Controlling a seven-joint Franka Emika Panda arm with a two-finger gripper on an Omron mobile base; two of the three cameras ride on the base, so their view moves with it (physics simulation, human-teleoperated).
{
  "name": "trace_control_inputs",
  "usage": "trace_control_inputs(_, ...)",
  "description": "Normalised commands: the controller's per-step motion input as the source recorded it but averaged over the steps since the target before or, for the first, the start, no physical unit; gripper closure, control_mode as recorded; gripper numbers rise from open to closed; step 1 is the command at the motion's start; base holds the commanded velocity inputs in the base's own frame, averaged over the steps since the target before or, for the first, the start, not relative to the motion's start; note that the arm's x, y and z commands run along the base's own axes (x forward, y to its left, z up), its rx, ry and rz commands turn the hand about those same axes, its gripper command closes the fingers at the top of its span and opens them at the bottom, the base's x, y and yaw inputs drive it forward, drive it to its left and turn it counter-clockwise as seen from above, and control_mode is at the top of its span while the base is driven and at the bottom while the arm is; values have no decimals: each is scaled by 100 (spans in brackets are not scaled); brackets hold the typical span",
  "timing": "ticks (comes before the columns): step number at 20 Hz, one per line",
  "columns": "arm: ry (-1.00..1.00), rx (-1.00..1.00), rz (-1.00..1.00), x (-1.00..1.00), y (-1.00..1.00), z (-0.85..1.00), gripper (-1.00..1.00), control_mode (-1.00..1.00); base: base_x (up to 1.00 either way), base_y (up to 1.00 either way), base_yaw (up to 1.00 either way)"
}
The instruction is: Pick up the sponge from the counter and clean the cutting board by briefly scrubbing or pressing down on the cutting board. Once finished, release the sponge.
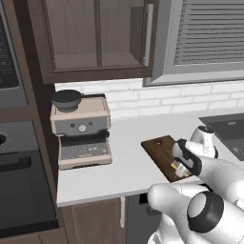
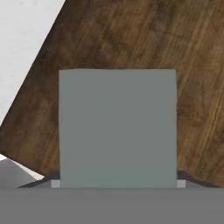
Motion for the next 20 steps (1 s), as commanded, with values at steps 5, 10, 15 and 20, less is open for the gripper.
trace_control_inputs(5, 5, 0, 1, -30, -7, -5, 100, -100, 0, 0, 0)
trace_control_inputs(10, 0, 0, 0, 0, -31, 0, 100, -100, 0, 0, 0)
trace_control_inputs(15, 0, 0, -1, 0, -51, 0, 100, -100, 0, 0, 0)
trace_control_inputs(20, 0, 0, -4, 7, -46, 0, 100, -100, 0, 0, 0)
